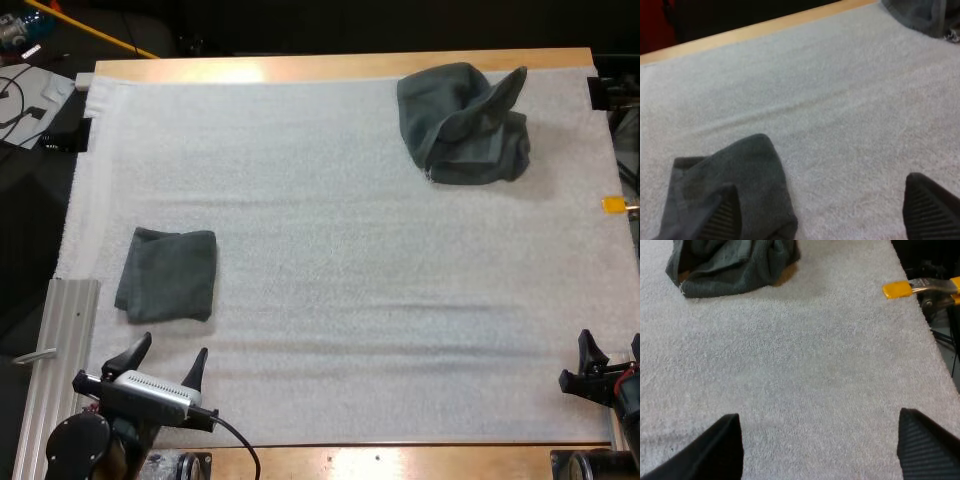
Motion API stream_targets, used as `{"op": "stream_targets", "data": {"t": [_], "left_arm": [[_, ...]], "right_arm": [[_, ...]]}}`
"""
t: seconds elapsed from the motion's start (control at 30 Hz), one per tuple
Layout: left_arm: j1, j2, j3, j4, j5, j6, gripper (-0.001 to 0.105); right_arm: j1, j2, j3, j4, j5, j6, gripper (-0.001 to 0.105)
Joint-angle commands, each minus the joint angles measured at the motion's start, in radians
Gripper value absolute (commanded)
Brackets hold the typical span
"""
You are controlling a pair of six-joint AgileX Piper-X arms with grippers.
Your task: Pick towel from pile, fold and stack
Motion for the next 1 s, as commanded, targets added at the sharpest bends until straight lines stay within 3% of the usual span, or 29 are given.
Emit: {"op": "stream_targets", "data": {"t": [0.0, 0.3, 0.67, 0.73, 0.97], "left_arm": [[-0.001, -0.122, -0.001, -0.033, 0.010, -0.016, 0.065], [-0.013, -0.042, -0.052, -0.072, 0.064, -0.040, 0.065], [-0.126, 0.140, -0.188, -0.076, 0.115, -0.025, 0.065], [-0.120, 0.114, -0.176, -0.078, 0.113, -0.036, 0.065], [-0.186, 0.181, -0.250, -0.107, 0.168, -0.051, 0.065]], "right_arm": [[-0.001, -0.025, -0.002, -0.019, -0.007, 0.003, 0.063], [-0.001, 0.038, -0.045, -0.037, -0.065, 0.011, 0.063], [0.000, 0.176, -0.188, 0.007, -0.212, 0.008, 0.063], [0.001, 0.163, -0.174, -0.006, -0.179, 0.005, 0.063], [-0.005, 0.259, -0.271, -0.009, -0.350, -0.002, 0.063]]}}
